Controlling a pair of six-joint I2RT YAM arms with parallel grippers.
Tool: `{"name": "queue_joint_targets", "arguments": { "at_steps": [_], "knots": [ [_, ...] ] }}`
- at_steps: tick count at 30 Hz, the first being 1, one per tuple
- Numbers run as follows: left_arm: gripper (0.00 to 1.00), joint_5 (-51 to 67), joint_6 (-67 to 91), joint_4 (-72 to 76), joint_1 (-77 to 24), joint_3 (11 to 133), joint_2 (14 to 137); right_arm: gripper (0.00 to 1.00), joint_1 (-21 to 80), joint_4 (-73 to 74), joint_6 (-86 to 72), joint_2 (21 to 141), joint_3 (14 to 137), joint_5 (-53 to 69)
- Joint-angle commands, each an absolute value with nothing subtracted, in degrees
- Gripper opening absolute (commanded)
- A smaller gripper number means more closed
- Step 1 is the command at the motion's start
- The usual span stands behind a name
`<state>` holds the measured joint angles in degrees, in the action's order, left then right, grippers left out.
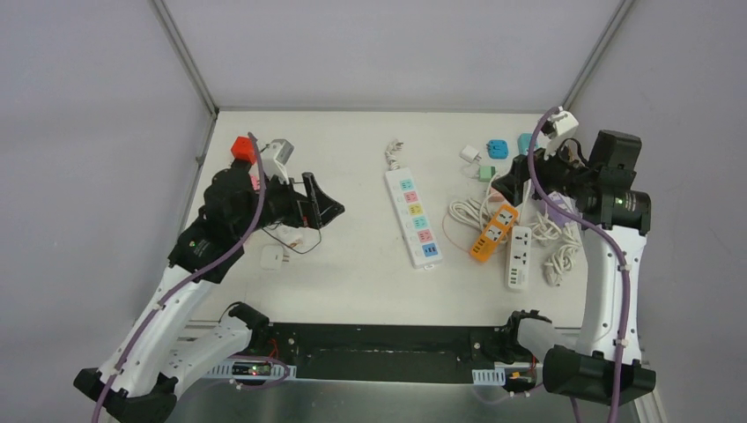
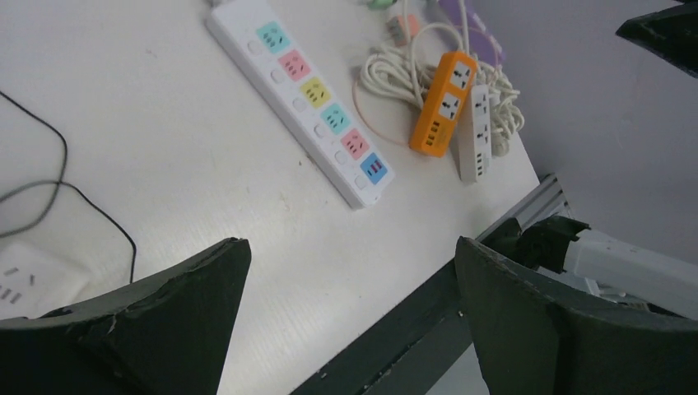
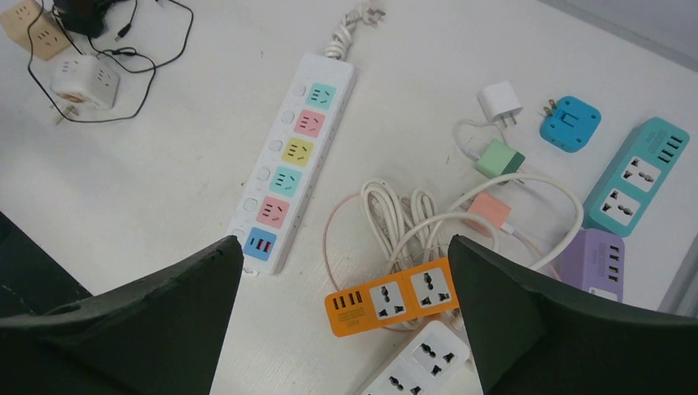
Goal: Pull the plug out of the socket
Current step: Reset both arms
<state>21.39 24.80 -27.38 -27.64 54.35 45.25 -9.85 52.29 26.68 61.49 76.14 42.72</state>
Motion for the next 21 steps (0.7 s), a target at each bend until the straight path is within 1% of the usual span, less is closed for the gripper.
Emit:
{"name": "queue_joint_targets", "arguments": {
  "at_steps": [1,6,10,14,21],
  "knots": [
    [0.99,18.4,12.1,-39.4,-27.1,63.2,44.8,1.0,-10.2,54.7,20.1,58.4,81.0,42.6],
    [0.99,15.9,6.5,-43.8,-27.1,67.8,46.2,1.0,-13.3,56.8,20.7,57.6,83.9,46.3],
    [0.99,16.8,5.9,-43.8,-27.1,69.1,47.2,1.0,-17.4,56.8,19.4,58.7,86.5,51.3],
    [0.99,17.2,6.8,-42.1,-27.1,67.8,46.3,1.0,-21.9,51.8,12.0,58.3,84.8,59.1],
    [0.99,17.0,9.9,-35.8,-27.1,63.9,40.9,1.0,-25.6,43.4,-2.0,57.0,81.8,60.2]
  ]
}}
